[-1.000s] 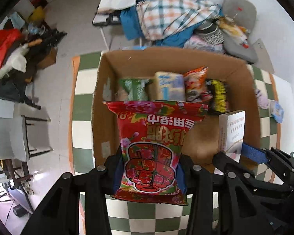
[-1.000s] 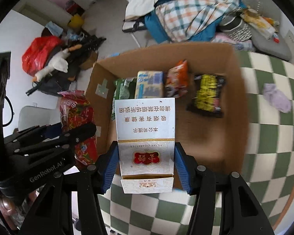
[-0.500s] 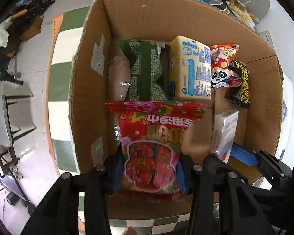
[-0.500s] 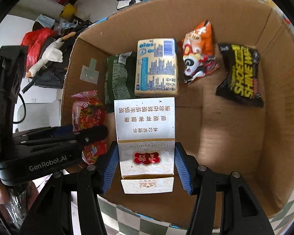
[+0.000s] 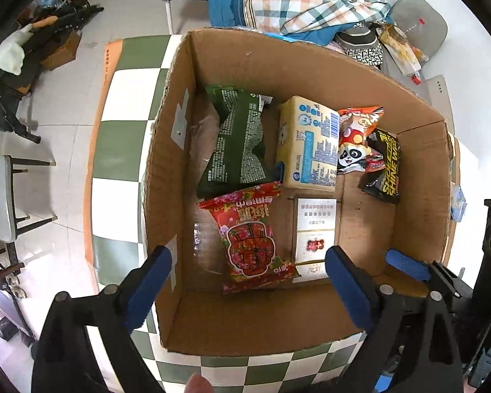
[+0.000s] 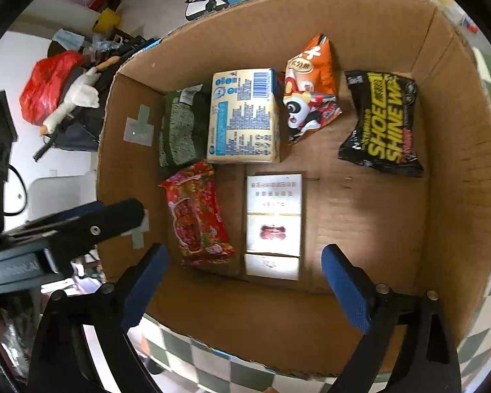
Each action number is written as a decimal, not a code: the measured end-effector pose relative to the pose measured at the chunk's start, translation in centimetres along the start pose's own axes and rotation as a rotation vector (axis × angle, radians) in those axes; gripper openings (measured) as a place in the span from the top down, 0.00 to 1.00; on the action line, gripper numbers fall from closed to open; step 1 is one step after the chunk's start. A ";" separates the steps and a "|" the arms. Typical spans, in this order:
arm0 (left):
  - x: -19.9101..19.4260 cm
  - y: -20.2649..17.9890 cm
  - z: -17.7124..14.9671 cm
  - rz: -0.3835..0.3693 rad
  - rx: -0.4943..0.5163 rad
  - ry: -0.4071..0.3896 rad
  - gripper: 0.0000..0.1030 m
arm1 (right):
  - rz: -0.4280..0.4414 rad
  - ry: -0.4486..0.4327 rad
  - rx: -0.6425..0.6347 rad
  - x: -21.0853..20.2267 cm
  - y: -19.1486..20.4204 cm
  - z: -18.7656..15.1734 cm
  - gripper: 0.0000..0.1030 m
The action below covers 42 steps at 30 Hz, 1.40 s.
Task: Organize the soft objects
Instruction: 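Open both tools to drop the red bag and white box into the box, then grasp the lilac towel with the left tool while the right tool grasps the blue wipes pack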
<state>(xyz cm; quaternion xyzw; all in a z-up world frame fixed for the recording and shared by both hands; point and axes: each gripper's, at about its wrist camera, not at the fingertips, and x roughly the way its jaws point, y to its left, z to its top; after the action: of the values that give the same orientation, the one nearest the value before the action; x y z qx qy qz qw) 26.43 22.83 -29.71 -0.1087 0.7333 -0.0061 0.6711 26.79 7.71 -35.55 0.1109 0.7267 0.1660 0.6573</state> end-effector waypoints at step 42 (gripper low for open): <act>-10.6 -7.3 -13.1 0.072 0.021 -0.319 0.04 | -0.243 -0.258 -0.061 -17.9 -2.0 -12.7 0.06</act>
<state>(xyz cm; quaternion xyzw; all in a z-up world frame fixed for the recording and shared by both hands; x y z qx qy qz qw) 15.42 15.65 -16.81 -0.0749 0.6206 0.0276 0.7801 16.28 -2.12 -18.81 0.0227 0.6389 0.0916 0.7634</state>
